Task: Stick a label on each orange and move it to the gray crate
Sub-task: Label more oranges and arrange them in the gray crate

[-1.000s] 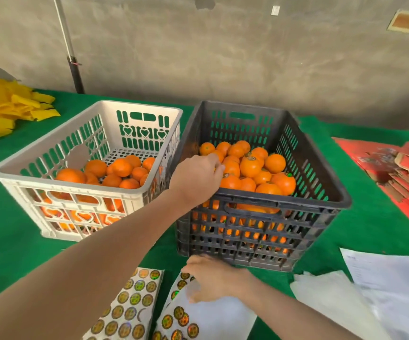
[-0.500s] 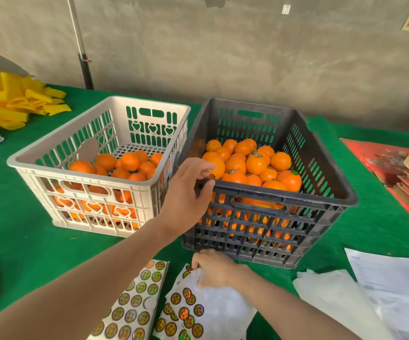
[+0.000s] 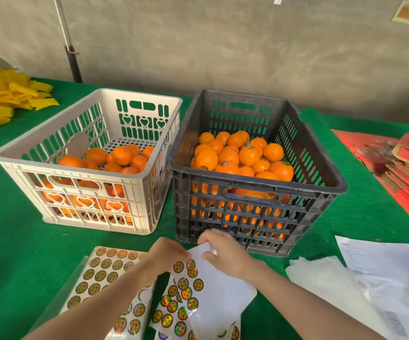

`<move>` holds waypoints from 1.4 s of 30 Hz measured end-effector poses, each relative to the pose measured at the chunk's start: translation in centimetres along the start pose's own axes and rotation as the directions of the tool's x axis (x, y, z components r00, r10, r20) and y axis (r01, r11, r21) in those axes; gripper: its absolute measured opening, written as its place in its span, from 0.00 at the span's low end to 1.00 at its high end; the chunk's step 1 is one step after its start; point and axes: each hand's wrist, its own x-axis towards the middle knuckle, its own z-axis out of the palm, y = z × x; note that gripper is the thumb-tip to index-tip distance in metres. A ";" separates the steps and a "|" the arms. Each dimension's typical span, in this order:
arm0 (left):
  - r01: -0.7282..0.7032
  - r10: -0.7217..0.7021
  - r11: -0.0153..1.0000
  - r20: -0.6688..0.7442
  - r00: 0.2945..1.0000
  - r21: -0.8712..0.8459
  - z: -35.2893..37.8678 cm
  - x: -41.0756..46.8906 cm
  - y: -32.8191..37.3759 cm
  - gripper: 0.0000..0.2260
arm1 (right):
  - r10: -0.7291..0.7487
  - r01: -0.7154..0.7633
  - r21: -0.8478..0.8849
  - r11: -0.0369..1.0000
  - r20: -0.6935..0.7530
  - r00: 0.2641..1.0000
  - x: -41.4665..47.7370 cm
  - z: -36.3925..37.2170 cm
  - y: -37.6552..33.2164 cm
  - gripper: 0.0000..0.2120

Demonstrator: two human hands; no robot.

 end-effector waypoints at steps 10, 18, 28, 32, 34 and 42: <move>0.050 -0.016 0.938 0.102 0.995 -0.342 -0.9 -1.3 1.3 0.02 | -0.058 0.072 0.036 0.997 -0.297 0.953 -1.9 1.9 -2.8 0.10; 0.094 0.019 0.910 0.265 0.964 -0.404 -1.8 -1.4 0.8 0.08 | -0.014 0.061 0.166 0.984 -0.269 0.963 -1.5 1.5 -3.1 0.04; -0.260 0.255 0.966 0.164 0.953 0.012 -1.0 -0.5 0.3 0.15 | 0.020 0.011 0.258 0.966 -0.116 0.993 -1.3 0.6 -2.8 0.10; -0.253 0.250 0.967 0.218 0.943 -0.017 -1.8 -0.1 -0.2 0.15 | 0.088 -0.043 0.436 0.899 -0.083 0.993 -1.4 -1.3 -2.9 0.18; -0.234 0.229 0.972 0.245 0.942 -0.011 -1.8 0.4 -0.3 0.15 | 0.078 -0.029 0.408 0.913 -0.105 0.991 -1.6 -1.9 -3.2 0.16; -0.448 0.470 0.719 0.104 0.877 0.532 -2.9 0.0 0.6 0.22 | -0.210 0.347 0.291 0.891 -0.414 0.886 -0.4 -6.3 -9.7 0.01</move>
